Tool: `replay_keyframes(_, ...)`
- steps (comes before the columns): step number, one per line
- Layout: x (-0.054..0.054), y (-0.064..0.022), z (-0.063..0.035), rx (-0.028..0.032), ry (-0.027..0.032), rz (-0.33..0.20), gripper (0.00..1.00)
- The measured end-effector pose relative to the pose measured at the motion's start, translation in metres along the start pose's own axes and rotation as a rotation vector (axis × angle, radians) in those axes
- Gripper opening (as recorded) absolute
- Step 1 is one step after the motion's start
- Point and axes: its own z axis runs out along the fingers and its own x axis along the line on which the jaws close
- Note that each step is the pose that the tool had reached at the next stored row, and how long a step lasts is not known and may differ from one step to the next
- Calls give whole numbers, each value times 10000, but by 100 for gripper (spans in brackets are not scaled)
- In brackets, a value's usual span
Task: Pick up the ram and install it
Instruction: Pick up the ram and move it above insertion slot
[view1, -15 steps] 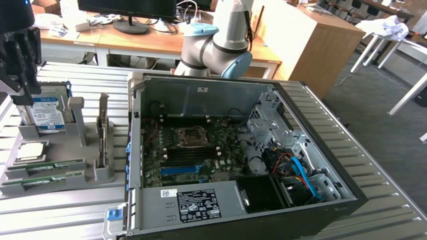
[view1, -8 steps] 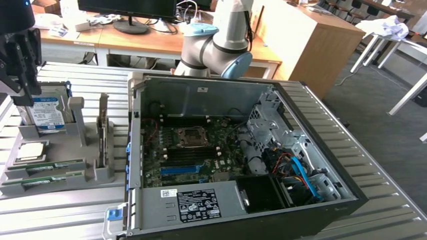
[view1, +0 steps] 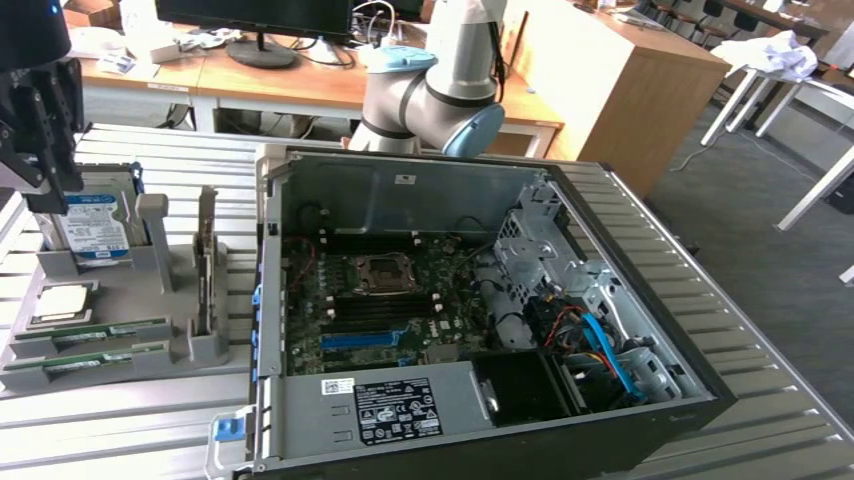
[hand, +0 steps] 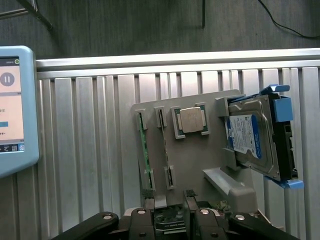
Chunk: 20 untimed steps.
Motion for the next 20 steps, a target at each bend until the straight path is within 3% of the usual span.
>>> replay_keyframes(20,1,-1,52,0,-1,-3,36)
